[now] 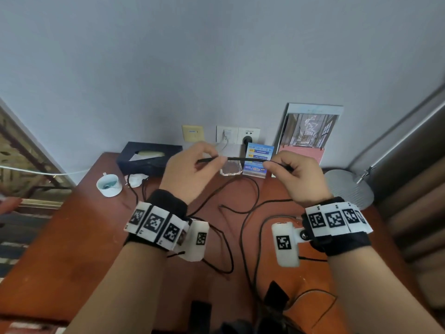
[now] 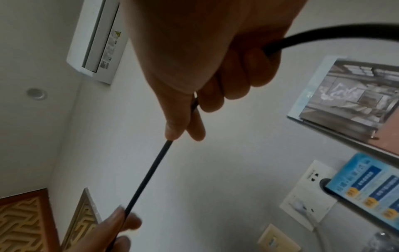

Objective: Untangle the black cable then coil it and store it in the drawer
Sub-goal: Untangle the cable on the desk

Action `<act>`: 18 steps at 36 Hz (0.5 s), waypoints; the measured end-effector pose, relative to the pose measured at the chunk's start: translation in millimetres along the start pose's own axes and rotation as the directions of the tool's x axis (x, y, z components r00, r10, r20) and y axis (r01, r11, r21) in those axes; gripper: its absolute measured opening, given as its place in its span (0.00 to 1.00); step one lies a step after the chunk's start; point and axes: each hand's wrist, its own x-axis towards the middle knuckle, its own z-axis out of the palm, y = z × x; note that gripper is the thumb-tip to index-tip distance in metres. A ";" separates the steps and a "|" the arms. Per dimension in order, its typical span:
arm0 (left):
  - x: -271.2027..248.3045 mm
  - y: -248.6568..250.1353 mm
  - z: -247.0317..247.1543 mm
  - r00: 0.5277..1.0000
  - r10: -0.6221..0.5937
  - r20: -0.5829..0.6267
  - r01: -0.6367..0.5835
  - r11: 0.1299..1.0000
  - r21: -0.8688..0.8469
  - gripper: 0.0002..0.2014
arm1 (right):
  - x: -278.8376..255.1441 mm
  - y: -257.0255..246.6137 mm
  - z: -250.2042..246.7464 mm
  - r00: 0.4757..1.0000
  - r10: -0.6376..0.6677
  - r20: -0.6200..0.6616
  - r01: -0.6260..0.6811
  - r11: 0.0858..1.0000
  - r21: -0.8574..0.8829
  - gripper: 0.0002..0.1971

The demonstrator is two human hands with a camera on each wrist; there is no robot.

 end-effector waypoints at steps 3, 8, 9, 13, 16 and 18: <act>3.0 -10.0 -7.8 1.000 -0.009 -0.014 0.009 1.000 0.002 0.05 | 0.2 6.8 -7.7 1.000 0.029 -0.009 -0.029 1.000 -0.012 0.09; 2.5 -13.8 -5.6 0.999 0.016 -0.047 -0.014 0.998 0.059 0.09 | 1.4 5.5 -5.6 1.000 0.011 -0.029 -0.011 1.000 -0.011 0.08; 2.3 -13.0 -4.8 0.999 0.025 -0.044 -0.020 0.995 0.101 0.11 | 1.7 4.3 -4.4 1.000 -0.001 -0.030 0.001 1.000 -0.015 0.08; 2.7 -7.5 -0.8 0.985 0.069 0.159 -0.105 0.967 0.234 0.21 | 2.7 -2.0 2.2 0.998 -0.063 -0.002 0.062 0.997 -0.054 0.08; -1.1 6.1 9.6 0.936 0.093 0.338 -0.151 0.977 0.150 0.28 | 3.0 -9.6 12.0 0.994 -0.108 0.027 0.109 0.992 -0.056 0.10; -5.1 19.1 20.4 0.925 0.140 0.353 -0.198 0.971 0.133 0.28 | 2.7 -14.3 21.0 0.990 -0.129 0.063 0.133 0.989 -0.063 0.13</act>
